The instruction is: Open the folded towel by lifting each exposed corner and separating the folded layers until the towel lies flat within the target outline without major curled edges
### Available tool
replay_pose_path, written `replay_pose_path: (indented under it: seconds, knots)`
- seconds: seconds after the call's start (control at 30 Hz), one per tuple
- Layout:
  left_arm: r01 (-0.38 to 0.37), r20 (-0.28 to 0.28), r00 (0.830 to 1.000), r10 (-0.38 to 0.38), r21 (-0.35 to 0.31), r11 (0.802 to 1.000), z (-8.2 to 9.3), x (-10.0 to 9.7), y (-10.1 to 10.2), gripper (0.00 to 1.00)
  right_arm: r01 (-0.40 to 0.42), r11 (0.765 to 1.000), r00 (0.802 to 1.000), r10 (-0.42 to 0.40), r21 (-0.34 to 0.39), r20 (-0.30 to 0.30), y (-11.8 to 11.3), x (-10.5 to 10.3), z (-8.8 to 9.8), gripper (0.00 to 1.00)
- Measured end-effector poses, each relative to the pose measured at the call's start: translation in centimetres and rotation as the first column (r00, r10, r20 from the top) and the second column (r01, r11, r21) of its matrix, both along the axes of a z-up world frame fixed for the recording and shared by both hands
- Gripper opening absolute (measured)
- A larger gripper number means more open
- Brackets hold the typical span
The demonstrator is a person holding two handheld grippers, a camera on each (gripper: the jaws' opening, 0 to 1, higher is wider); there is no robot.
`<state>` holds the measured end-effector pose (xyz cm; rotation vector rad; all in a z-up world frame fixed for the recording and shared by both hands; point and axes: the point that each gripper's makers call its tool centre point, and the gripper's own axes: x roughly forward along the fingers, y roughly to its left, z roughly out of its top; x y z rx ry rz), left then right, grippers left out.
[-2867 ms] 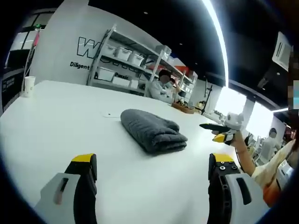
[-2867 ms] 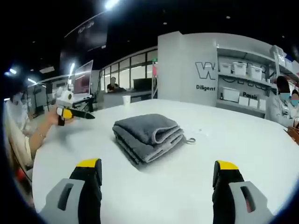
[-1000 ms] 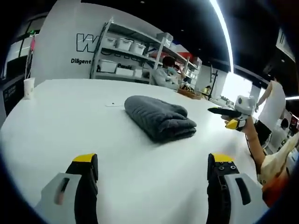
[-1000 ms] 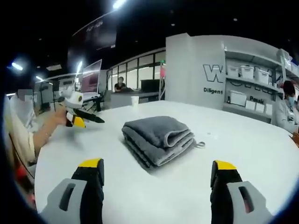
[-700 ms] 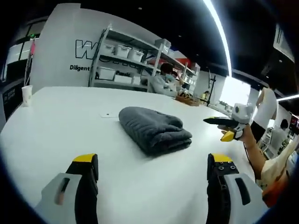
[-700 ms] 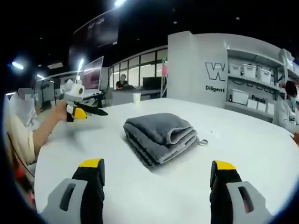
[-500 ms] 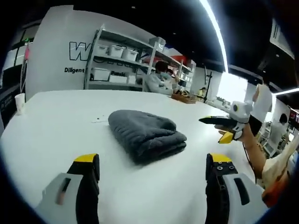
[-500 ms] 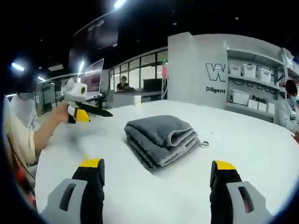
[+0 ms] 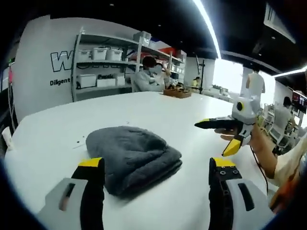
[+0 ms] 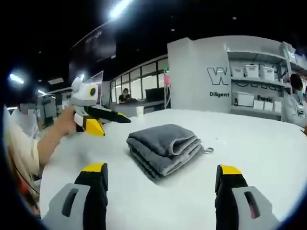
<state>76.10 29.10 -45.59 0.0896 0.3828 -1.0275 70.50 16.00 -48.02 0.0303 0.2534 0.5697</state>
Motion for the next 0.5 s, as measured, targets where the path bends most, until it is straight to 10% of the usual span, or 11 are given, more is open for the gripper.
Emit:
replay_pose_path:
  seconds: [0.5]
  knots:
    - [0.035, 0.062, 0.997, -0.042, 0.096, 0.995, -1.7, 1.5, -6.6, 0.8, 0.052, 0.997, 0.999, -0.053, 0.055, 0.012, -1.5, 0.1, 0.8, 0.88]
